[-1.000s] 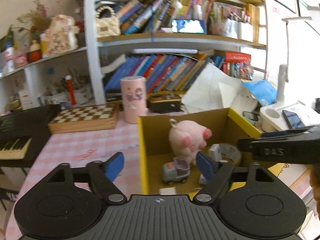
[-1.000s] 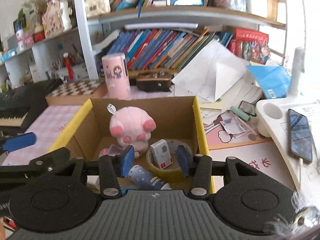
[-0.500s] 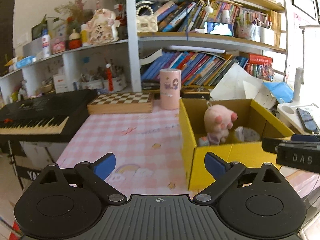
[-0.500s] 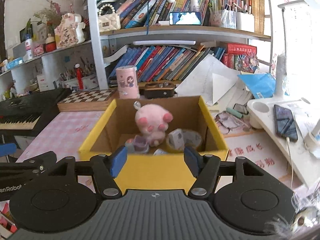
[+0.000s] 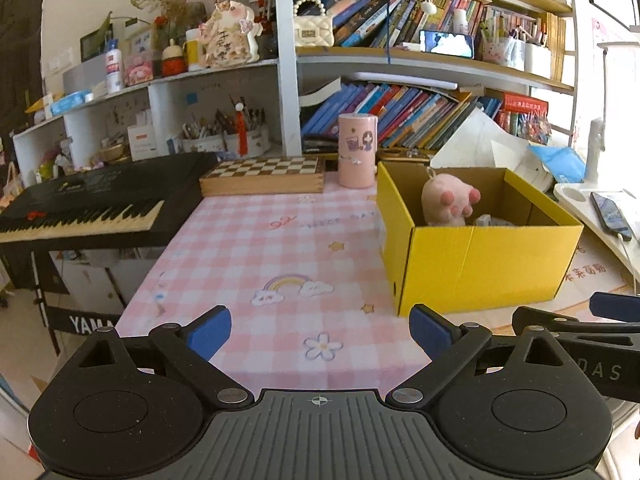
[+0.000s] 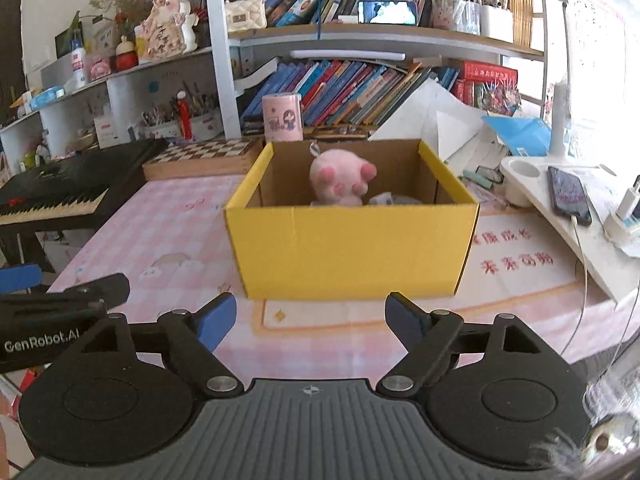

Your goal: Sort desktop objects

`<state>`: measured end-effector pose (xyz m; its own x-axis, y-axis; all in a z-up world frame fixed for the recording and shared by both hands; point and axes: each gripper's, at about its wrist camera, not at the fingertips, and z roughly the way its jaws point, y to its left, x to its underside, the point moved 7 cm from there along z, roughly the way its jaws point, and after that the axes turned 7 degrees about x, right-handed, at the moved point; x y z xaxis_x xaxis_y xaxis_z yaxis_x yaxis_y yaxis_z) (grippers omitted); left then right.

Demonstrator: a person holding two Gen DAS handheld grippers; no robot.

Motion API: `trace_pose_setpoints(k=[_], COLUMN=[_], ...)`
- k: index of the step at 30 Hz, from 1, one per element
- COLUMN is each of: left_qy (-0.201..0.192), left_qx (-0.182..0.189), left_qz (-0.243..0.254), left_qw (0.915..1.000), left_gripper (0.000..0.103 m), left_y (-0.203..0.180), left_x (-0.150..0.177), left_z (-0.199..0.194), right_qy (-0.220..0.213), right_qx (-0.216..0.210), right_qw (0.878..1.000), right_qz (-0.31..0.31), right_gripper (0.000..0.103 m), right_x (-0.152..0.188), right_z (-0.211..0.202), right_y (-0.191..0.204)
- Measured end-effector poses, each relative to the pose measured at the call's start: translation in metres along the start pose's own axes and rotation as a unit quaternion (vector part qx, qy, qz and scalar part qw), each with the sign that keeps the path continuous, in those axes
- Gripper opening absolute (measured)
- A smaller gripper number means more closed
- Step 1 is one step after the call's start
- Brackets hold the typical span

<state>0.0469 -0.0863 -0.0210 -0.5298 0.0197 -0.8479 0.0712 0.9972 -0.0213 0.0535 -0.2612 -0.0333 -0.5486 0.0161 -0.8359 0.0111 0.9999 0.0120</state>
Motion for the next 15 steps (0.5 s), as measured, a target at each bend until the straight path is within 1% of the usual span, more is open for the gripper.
trace_pose_setpoints(k=[7,15], left_qy=[0.016,0.017], left_qx=[0.003,0.001], left_qz=[-0.006,0.000], left_qw=[0.9998,0.9999], left_gripper=[0.098,0.099], left_y=[0.010,0.020], left_x=[0.013,0.018], left_z=[-0.012,-0.025], right_qy=[0.010,0.006], right_qx=[0.007,0.008], right_qw=[1.000,1.000], right_qz=[0.007,0.008], right_gripper=[0.090,0.090], right_x=[0.015,0.023], right_z=[-0.016,-0.032], right_y=[0.009,0.019])
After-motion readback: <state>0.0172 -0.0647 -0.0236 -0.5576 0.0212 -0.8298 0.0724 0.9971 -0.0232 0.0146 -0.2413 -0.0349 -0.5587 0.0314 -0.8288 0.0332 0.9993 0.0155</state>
